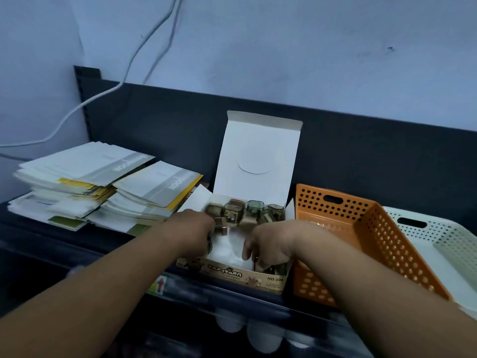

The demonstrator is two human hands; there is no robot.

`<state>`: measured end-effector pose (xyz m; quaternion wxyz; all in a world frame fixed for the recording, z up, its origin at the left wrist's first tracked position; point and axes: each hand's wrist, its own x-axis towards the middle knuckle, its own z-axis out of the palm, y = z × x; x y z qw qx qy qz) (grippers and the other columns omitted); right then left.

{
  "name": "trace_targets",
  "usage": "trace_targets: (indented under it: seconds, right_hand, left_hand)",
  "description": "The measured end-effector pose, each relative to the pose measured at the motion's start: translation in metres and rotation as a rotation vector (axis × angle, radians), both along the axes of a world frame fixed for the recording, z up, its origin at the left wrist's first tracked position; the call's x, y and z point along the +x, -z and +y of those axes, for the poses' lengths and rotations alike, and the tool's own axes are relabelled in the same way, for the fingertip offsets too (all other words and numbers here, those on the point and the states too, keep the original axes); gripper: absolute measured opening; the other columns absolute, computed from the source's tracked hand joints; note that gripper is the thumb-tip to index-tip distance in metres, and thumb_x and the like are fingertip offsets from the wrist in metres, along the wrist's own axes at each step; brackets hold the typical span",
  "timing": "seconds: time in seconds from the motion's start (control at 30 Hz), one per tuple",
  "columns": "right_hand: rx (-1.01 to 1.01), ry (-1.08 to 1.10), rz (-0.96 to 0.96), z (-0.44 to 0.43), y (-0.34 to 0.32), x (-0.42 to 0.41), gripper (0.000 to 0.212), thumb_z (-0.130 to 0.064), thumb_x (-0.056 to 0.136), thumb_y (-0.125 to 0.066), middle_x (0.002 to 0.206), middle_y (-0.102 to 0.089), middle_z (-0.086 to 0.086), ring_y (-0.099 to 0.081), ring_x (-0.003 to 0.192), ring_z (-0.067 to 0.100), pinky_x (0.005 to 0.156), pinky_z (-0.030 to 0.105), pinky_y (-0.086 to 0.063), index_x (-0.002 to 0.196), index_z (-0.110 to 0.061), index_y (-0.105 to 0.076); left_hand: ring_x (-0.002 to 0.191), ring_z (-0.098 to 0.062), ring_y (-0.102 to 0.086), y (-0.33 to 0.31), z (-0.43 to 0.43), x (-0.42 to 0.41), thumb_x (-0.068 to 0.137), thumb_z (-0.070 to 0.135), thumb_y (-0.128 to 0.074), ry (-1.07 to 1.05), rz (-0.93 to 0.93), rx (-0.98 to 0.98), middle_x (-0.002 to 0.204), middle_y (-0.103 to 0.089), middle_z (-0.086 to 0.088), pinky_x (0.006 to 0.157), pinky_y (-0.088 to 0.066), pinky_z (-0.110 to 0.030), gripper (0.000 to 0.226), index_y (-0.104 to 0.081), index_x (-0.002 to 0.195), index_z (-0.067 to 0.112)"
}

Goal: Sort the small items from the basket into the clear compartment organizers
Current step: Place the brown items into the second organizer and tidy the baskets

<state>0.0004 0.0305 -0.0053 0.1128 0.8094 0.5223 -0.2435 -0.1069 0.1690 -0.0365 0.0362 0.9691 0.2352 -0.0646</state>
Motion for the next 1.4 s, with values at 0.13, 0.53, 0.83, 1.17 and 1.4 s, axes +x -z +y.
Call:
trace_targets:
  seconds: [0.13, 0.53, 0.83, 1.17, 1.4]
  right_hand:
    - [0.132, 0.067, 0.058, -0.004, 0.000, 0.000, 0.037, -0.005, 0.089, -0.061, 0.124, -0.056, 0.004, -0.053, 0.099, 0.017, 0.084, 0.030, -0.052, 0.124, -0.019, -0.056]
    - [1.036, 0.511, 0.568, -0.042, -0.007, 0.014, 0.025, -0.009, 0.090, -0.063, 0.109, -0.055, 0.008, -0.066, 0.089, 0.026, 0.076, 0.043, -0.060, 0.109, -0.017, -0.048]
    - [1.322, 0.642, 0.580, -0.144, -0.008, 0.007, 0.022, -0.004, 0.085, -0.066, 0.092, -0.067, 0.009, -0.061, 0.076, 0.016, 0.065, 0.028, -0.049, 0.102, -0.013, -0.054]
    - [1.563, 0.901, 0.632, -0.358, 0.007, 0.029, 0.024, 0.002, 0.089, -0.060, 0.098, -0.067, 0.006, -0.065, 0.084, 0.015, 0.078, 0.032, -0.056, 0.098, -0.020, -0.061]
    - [1.624, 1.070, 0.487, -0.534, 0.026, 0.035, 0.032, 0.004, 0.089, -0.056, 0.101, -0.063, 0.009, -0.060, 0.090, 0.022, 0.089, 0.043, -0.052, 0.104, -0.025, -0.056]
  left_hand:
    - [0.099, -0.021, -0.052, 0.003, 0.002, 0.000, 0.077, 0.034, -0.069, 0.017, -0.080, 0.017, 0.110, -0.056, -0.002, 0.085, -0.049, -0.035, 0.038, -0.059, 0.112, 0.021]
    - [0.072, -0.012, -0.055, -0.019, -0.036, 0.006, 0.072, 0.017, -0.079, 0.018, -0.689, -0.795, 0.091, -0.058, 0.000, 0.055, -0.045, -0.022, 0.042, -0.049, 0.099, 0.026]
    - [0.059, -0.015, -0.049, -0.035, -0.128, 0.031, 0.078, 0.019, -0.076, 0.117, -0.669, -1.246, 0.071, -0.057, -0.005, 0.059, -0.046, -0.033, 0.035, -0.058, 0.107, 0.027]
    - [0.069, -0.021, -0.049, -0.035, -0.330, 0.084, 0.095, 0.003, -0.026, 0.190, -0.578, -1.499, 0.097, -0.058, -0.017, 0.054, -0.037, -0.027, 0.036, -0.055, 0.111, 0.015]
    - [0.057, -0.020, -0.051, -0.023, -0.499, 0.115, 0.097, -0.001, -0.031, 0.265, -0.512, -1.535, 0.083, -0.056, -0.014, 0.046, -0.041, -0.022, 0.031, -0.054, 0.110, 0.016]
